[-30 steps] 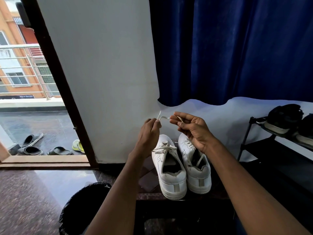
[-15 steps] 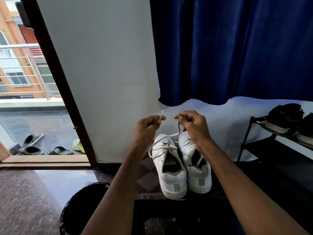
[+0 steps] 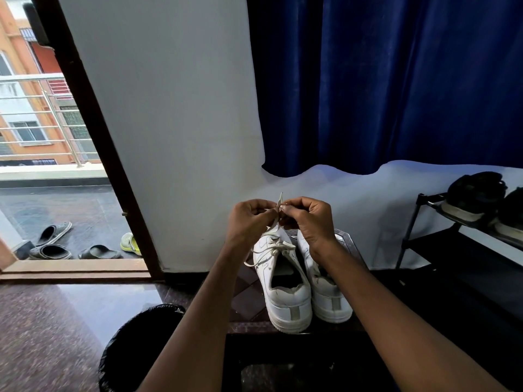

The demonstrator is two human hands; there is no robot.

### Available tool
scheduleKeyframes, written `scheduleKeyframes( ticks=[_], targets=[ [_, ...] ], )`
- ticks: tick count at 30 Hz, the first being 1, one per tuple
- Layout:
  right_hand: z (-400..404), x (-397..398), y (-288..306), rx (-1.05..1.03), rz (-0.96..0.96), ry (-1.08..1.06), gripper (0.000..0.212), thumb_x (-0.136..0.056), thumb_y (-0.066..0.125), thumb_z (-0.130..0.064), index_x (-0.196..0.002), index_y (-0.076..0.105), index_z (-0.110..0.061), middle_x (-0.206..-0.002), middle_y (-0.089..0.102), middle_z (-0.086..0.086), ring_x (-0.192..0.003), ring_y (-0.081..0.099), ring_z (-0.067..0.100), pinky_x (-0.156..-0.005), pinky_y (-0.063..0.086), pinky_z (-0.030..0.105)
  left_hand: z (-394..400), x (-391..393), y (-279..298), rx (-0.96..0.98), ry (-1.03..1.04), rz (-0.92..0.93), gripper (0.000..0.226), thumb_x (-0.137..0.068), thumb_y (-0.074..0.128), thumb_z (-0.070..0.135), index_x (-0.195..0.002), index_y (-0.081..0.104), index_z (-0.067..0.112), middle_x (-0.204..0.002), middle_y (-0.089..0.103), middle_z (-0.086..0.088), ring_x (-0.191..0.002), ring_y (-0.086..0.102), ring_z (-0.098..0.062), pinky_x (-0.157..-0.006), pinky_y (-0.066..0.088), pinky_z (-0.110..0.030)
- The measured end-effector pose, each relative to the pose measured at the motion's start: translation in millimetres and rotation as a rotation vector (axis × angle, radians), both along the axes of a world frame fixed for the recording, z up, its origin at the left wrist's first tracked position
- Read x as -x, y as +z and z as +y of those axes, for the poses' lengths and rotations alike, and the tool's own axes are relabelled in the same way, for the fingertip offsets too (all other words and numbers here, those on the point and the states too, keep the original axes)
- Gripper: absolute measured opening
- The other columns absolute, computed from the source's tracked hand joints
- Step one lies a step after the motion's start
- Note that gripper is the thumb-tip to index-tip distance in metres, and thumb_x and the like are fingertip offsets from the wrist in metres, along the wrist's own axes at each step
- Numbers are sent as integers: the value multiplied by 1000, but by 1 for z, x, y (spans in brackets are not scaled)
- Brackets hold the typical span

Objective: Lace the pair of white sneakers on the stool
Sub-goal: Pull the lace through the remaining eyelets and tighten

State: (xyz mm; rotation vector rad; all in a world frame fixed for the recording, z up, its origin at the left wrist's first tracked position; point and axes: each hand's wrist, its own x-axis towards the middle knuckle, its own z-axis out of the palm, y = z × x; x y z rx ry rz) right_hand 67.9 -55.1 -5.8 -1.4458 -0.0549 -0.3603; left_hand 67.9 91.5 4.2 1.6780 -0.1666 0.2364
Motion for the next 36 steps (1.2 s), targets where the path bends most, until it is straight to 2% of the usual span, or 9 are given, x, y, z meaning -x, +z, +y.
scheduleKeyframes(
  ticks=[5,10,14,17,20,26,30,32,36],
  targets=[
    [0,2,-1,8,-22,-12,2,-88,77,-3,-88,79,-3,-77,77,14,-68,76,29,-62,63,35,-2,3,1,-71,34,-47,8,-87,77,14,-95,77,18,-73,77,-6,-62,71,-16,-59,55,-26],
    [2,5,0,57,-52,-43,2,-88,77,-4,-88,79,-4,-76,78,11,-68,76,26,-60,63,35,-2,3,0,-134,103,-117,5,-87,76,23,-90,79,20,-73,78,0,-65,76,-18,-61,60,-30],
    [2,6,1,64,-66,-53,2,-88,77,-5,-88,79,-5,-76,78,10,-68,76,27,-63,65,43,-3,5,1,-130,76,-108,6,-87,75,20,-87,80,16,-73,77,-2,-65,75,-19,-58,56,-26],
    [3,8,1,63,-64,-38,2,-88,78,-5,-89,80,-5,-77,78,10,-68,76,29,-62,63,43,-3,5,1,-141,83,-103,5,-86,75,19,-85,80,17,-72,77,-1,-65,75,-20,-60,59,-30],
    [4,10,2,61,-64,-26,3,-89,77,-7,-91,80,-6,-77,77,11,-68,76,29,-60,62,39,-3,5,2,-148,86,-96,5,-84,74,16,-82,79,17,-69,76,-2,-59,70,-15,-57,56,-28],
    [5,10,1,61,-57,-26,3,-90,77,-7,-90,79,-6,-77,77,12,-71,75,34,-61,61,41,-3,8,5,-198,110,-120,6,-81,76,15,-77,79,17,-63,73,0,-51,63,-7,-52,50,-25],
    [7,7,-2,127,-57,-54,6,-93,74,-10,-91,79,-7,-78,77,10,-70,75,28,-61,63,41,0,8,4,-267,98,-164,4,-81,77,17,-80,80,20,-68,76,5,-60,72,-12,-58,59,-31],
    [7,6,-2,142,-55,-62,7,-93,73,-11,-91,79,-8,-78,77,10,-71,75,29,-62,62,42,2,6,4,-228,97,-171,4,-85,77,21,-87,80,20,-72,77,3,-62,74,-16,-61,62,-35],
    [6,6,-1,174,-68,-49,8,-92,75,-13,-87,80,-9,-73,75,11,-64,71,24,-56,58,33,6,5,6,-174,105,-189,9,-89,79,28,-95,81,21,-80,78,5,-61,74,-14,-58,60,-28]
  ],
)
